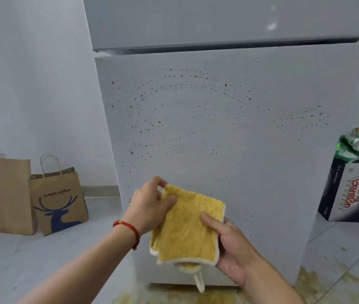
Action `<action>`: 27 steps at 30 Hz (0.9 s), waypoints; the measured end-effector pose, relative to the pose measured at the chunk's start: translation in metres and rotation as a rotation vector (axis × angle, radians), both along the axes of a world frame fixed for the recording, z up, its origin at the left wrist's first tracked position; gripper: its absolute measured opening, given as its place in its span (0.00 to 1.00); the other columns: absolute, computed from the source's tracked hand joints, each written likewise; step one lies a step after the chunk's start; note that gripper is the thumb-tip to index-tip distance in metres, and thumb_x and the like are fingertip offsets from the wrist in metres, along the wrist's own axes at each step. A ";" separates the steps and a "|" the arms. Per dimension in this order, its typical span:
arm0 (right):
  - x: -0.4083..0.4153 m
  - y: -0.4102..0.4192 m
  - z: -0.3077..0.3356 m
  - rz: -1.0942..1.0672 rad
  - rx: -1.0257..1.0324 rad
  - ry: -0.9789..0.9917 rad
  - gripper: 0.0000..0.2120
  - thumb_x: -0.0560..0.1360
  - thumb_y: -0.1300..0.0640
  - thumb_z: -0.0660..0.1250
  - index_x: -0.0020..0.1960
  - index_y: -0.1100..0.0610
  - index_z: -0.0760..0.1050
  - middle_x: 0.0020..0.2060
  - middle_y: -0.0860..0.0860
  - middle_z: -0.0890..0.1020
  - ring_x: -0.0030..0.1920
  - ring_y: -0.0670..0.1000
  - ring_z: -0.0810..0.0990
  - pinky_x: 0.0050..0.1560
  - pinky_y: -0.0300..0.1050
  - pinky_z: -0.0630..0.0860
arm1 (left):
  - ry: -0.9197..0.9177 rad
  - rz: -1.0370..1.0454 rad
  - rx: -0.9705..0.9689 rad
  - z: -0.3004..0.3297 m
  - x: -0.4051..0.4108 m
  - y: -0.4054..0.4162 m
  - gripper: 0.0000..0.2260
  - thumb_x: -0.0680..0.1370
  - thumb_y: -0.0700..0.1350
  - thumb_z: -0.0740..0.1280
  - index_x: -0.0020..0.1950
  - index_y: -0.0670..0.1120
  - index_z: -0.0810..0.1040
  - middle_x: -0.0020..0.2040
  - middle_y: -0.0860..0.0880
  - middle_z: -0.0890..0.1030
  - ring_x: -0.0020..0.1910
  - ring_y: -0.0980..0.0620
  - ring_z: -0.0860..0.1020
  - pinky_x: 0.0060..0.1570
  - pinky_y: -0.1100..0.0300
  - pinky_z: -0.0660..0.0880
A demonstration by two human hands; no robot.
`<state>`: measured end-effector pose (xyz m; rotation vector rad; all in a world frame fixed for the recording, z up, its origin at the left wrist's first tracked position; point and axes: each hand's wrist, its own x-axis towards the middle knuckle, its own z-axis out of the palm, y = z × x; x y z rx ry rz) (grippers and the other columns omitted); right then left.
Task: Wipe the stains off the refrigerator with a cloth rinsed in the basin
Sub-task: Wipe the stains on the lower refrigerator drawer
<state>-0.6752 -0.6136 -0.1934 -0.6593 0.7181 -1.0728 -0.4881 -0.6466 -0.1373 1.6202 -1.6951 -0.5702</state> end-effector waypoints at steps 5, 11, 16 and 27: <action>-0.006 -0.002 0.051 -0.157 -0.214 0.103 0.14 0.83 0.55 0.64 0.64 0.58 0.81 0.56 0.57 0.87 0.56 0.59 0.87 0.56 0.56 0.81 | 0.085 0.136 -0.290 0.038 0.025 -0.006 0.09 0.78 0.51 0.66 0.57 0.59 0.72 0.44 0.58 0.82 0.42 0.48 0.83 0.45 0.43 0.82; 0.030 0.004 0.089 -0.543 -0.675 0.247 0.14 0.80 0.47 0.66 0.65 0.37 0.79 0.64 0.46 0.84 0.62 0.45 0.84 0.63 0.48 0.79 | 0.201 0.227 -0.446 0.074 0.061 -0.014 0.13 0.76 0.39 0.66 0.57 0.55 0.74 0.46 0.56 0.83 0.38 0.46 0.83 0.42 0.41 0.82; 0.096 -0.050 0.128 -0.677 -1.274 0.984 0.36 0.83 0.37 0.51 0.83 0.40 0.35 0.82 0.45 0.33 0.82 0.44 0.35 0.82 0.49 0.49 | 0.223 0.260 -0.561 0.107 0.085 -0.034 0.14 0.76 0.37 0.67 0.58 0.51 0.73 0.48 0.54 0.81 0.39 0.46 0.82 0.43 0.41 0.82; 0.115 -0.157 0.184 -1.350 -1.365 1.790 0.24 0.76 0.44 0.69 0.65 0.55 0.70 0.68 0.59 0.70 0.73 0.63 0.68 0.68 0.65 0.65 | 0.158 0.233 -0.649 0.159 0.132 -0.075 0.11 0.79 0.41 0.65 0.60 0.49 0.73 0.53 0.51 0.78 0.49 0.48 0.78 0.54 0.45 0.78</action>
